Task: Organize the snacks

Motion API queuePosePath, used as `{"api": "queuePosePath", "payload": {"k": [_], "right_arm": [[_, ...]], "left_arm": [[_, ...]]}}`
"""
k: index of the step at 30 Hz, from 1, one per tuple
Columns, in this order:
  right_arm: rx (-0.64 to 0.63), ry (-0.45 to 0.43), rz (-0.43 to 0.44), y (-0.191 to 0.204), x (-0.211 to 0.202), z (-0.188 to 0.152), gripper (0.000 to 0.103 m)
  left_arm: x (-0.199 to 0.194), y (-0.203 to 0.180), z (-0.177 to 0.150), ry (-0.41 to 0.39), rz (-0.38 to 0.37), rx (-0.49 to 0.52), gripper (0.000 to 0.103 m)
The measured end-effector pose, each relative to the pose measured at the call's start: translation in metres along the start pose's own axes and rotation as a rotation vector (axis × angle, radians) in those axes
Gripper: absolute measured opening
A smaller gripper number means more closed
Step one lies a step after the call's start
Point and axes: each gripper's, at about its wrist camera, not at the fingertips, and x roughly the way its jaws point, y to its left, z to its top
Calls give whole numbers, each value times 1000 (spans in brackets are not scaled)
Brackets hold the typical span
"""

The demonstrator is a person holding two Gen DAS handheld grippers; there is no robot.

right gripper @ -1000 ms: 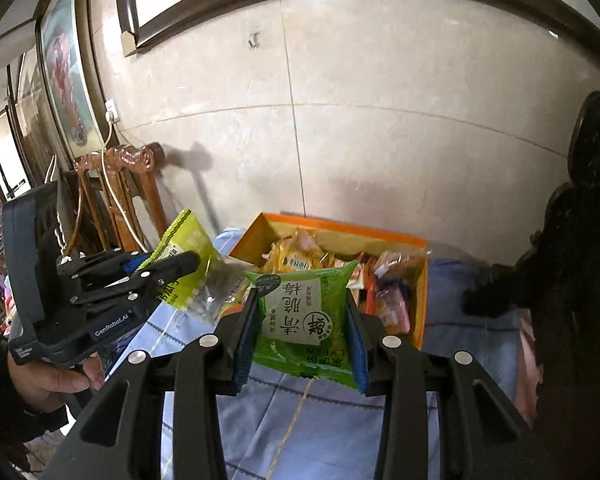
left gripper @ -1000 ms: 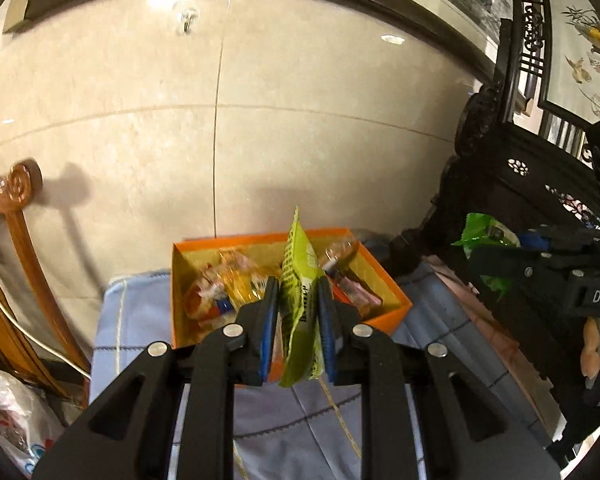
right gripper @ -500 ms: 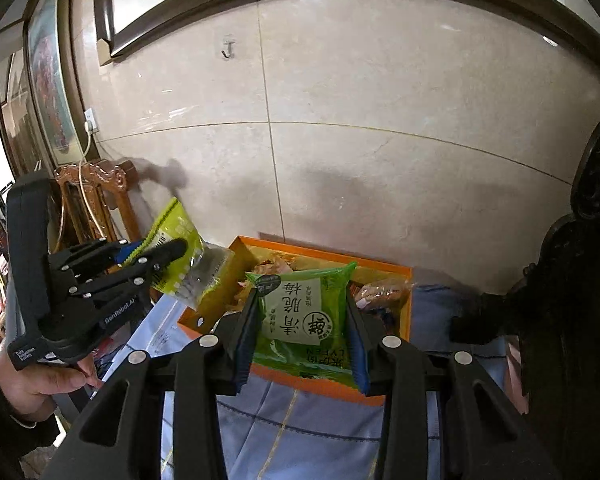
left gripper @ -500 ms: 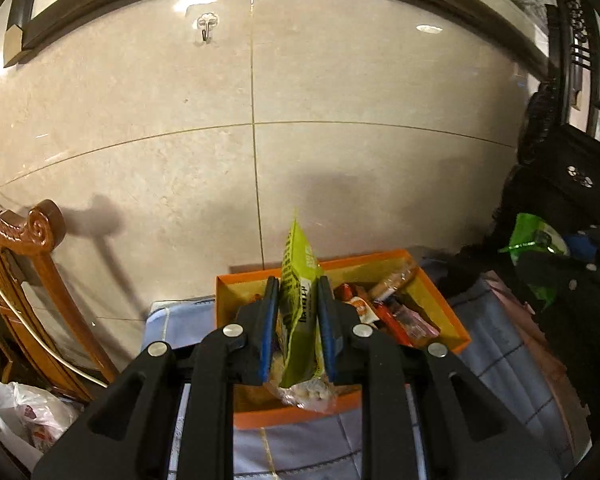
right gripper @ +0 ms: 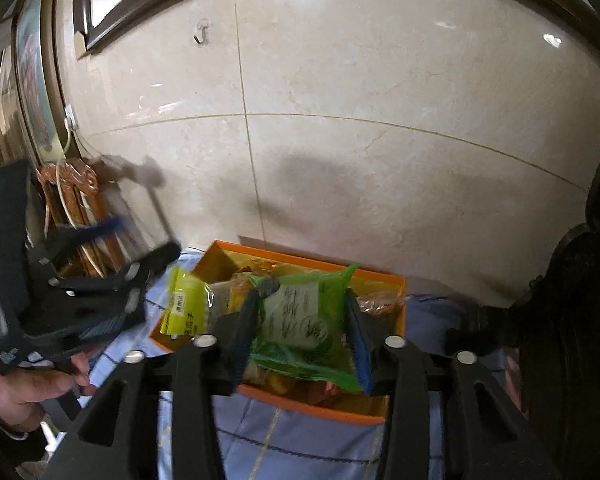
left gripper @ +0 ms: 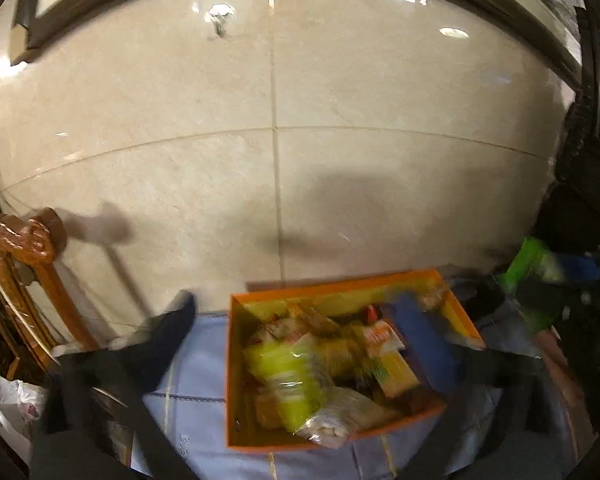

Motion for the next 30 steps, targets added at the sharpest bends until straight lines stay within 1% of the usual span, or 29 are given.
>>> {"api": "queuePosePath", "payload": {"k": [1,5,7,9,11,13,14,15,16,18,19,21,22,25,28,29,30], "right_arm": [[-4,-3,-17,-2,3,1,66],[17,-3,-28,-10,4,3,66],[27,-13,-25,-13,-2,1,66],[42,-3,-13,-14,-6,-5,66],[58,2,1,-13,-12,-14,66],[72,14,15,-10,-17,-25,69],[86,23,21,-6,-20,-35,74],[95,33,24,-4,-21,-43,77],[102,40,25,-1,-22,-50,78],[119,60,17,6,-25,-72,85],[125,63,16,8,-26,-80,87],[151,85,13,12,-29,-101,90],[161,95,14,13,-30,-110,91],[169,126,6,20,-33,-138,91],[156,156,-2,28,-36,-159,91],[145,162,-5,31,-38,-166,91],[138,167,-7,34,-39,-170,91]], "left_arm": [[3,0,0,6,4,1,99],[9,4,-3,21,21,-13,99],[7,6,-4,23,24,-18,99],[-1,8,-10,22,23,-29,99],[-9,7,-16,32,2,-32,99],[-18,5,-30,43,-16,-29,99],[-24,2,-41,55,-32,-30,99],[-27,0,-48,67,-42,-36,99],[-30,-1,-56,87,-49,-41,99],[-35,-4,-77,134,-71,-44,99],[-37,-6,-89,168,-86,-42,99],[-43,-6,-107,199,-101,-50,99],[-46,-7,-115,202,-102,-47,99],[-57,-17,-135,188,-22,28,99],[-69,-27,-147,159,81,88,99],[-74,-30,-150,156,92,101,99],[-76,-31,-151,145,67,100,99]]}}
